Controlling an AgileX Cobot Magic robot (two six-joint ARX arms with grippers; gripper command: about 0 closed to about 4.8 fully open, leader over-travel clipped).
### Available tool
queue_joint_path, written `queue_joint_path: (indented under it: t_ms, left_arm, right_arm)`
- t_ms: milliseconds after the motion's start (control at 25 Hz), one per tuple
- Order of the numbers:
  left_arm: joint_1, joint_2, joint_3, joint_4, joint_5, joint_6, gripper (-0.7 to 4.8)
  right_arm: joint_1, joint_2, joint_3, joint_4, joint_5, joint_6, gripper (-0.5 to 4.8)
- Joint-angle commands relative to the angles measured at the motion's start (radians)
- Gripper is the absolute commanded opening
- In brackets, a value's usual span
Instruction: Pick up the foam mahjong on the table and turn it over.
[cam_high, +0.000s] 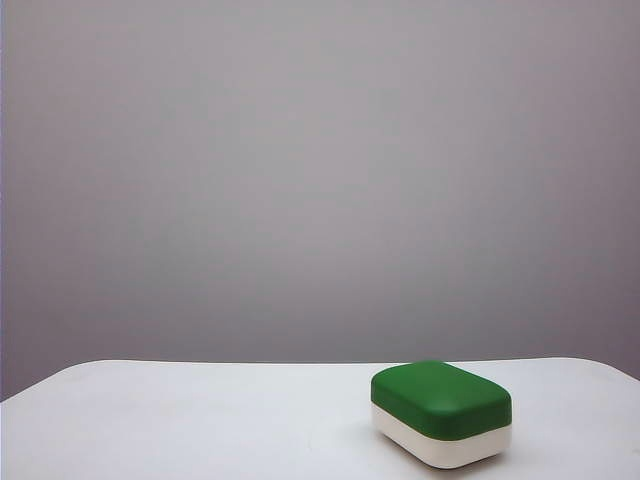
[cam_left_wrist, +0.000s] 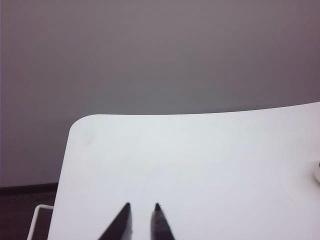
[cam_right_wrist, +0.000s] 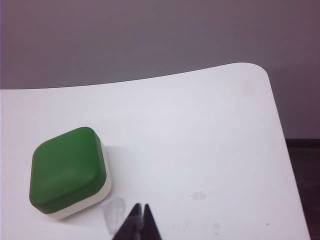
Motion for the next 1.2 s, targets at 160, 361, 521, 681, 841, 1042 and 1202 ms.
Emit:
queue_joint_path:
  t_ms: [160,361,521,681,841,1042,1202]
  left_arm:
    - [0.000,0.001,0.002,0.016,0.004,-0.003,0.53]
    - [0.000,0.001,0.003,0.018,0.008,-0.045,0.53]
    - [0.000,0.002,0.041,0.082,0.041,-0.060,0.53]
    - [0.001,0.011,0.111,0.089,0.018,-0.058,0.52]
    - [0.001,0.072,0.210,0.075,0.019,-0.050,0.19]
    - [0.001,0.280,0.350,0.076,0.046,0.058,0.18]
    - [0.001,0.439,0.415,0.076,0.144,0.090,0.18]
  right_arm:
    - [0.000,0.000,-0.006,0.015,0.020,0.001,0.00]
    - [0.000,0.000,-0.006,0.003,0.016,0.001,-0.01]
    - [0.000,0.000,-0.006,0.108,0.008,0.010,-0.01]
    - [0.000,0.002,0.005,0.227,-0.008,0.102,-0.02]
    - [0.001,0.002,0.060,0.261,-0.011,0.162,-0.02]
    - [0.000,0.065,0.171,0.264,-0.002,0.161,-0.02]
    - [0.000,0.209,0.227,0.275,-0.004,0.148,-0.02]
